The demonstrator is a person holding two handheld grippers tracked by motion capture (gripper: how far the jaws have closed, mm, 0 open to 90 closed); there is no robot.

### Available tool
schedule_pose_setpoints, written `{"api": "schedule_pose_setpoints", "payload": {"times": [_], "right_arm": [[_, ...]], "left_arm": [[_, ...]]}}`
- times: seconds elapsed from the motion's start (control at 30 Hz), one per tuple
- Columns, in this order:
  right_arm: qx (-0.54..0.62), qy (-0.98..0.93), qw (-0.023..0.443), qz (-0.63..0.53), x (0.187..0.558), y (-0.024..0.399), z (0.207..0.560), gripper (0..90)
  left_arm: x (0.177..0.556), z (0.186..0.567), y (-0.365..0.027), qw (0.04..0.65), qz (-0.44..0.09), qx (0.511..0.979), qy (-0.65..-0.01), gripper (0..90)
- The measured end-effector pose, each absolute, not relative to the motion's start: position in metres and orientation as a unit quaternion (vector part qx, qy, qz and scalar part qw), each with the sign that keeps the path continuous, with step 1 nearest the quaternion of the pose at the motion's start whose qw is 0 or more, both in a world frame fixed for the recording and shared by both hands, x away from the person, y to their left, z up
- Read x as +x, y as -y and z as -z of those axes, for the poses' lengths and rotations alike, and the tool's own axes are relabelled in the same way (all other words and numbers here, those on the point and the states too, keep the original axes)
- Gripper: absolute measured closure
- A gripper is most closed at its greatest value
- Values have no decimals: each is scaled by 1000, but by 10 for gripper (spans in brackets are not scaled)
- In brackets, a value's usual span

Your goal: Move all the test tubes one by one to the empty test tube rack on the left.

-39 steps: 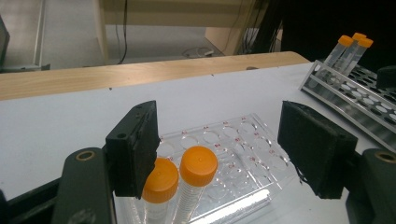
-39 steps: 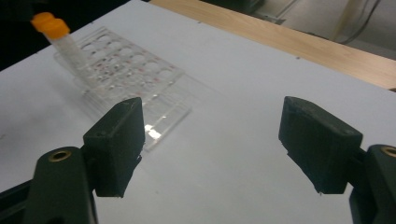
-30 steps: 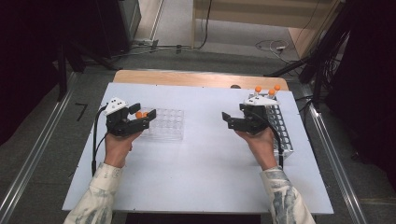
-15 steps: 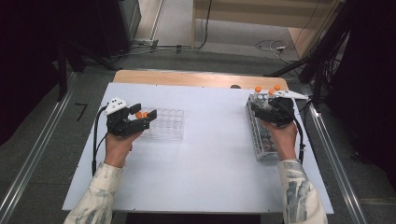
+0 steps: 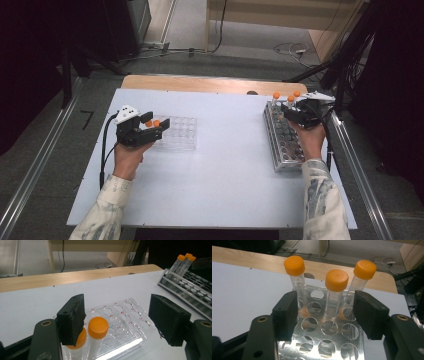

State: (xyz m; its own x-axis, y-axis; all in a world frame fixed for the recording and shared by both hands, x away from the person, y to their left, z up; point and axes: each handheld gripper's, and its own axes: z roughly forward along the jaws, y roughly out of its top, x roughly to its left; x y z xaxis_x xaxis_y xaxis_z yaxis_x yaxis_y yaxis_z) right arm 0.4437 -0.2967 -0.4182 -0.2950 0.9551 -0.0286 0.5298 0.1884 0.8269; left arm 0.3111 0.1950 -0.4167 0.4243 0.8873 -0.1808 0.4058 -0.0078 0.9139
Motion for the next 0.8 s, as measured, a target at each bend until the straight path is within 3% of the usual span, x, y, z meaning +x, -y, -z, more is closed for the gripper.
{"api": "schedule_pose_setpoints", "payload": {"times": [0.5,0.8], "right_arm": [[516,-736,275,-340,467,298,425,609],[518,-745,266,-325,472,297,427,687]], "left_arm": [[311,417,-194,512,-236,670,-482,296],[310,417,-193,512,-236,671,-481,297]]}}
